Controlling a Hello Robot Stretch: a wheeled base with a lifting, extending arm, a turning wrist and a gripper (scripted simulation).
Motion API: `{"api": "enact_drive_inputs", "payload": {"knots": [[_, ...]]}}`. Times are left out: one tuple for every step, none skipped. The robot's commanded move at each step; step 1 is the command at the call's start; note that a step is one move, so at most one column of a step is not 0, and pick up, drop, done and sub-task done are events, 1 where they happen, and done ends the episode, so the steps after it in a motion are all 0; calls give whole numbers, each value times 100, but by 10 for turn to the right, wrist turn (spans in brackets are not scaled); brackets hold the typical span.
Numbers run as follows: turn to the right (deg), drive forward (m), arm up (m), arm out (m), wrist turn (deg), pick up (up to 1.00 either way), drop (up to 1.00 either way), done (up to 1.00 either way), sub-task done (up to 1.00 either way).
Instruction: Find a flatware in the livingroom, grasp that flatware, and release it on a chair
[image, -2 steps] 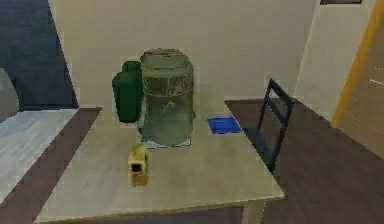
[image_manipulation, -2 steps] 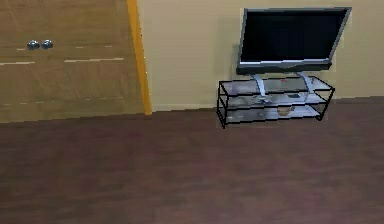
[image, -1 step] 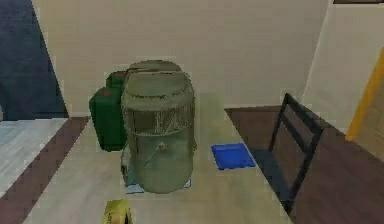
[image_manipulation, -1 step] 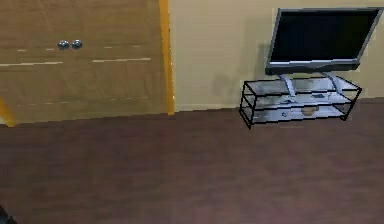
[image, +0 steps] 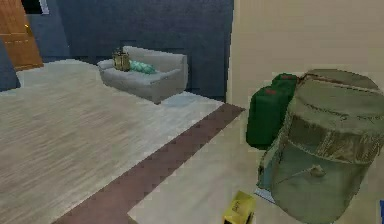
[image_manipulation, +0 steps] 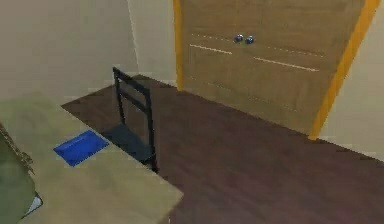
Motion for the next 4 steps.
{"api": "enact_drive_inputs", "payload": {"knots": [[-270, 0, 0, 0, 0, 0, 0, 0, 0], [0, 0, 50, 0, 0, 0, 0, 0, 0], [0, 0, 36, 0, 0, 0, 0, 0, 0], [0, 0, 0, 50, 0, 0, 0, 0, 0]]}}
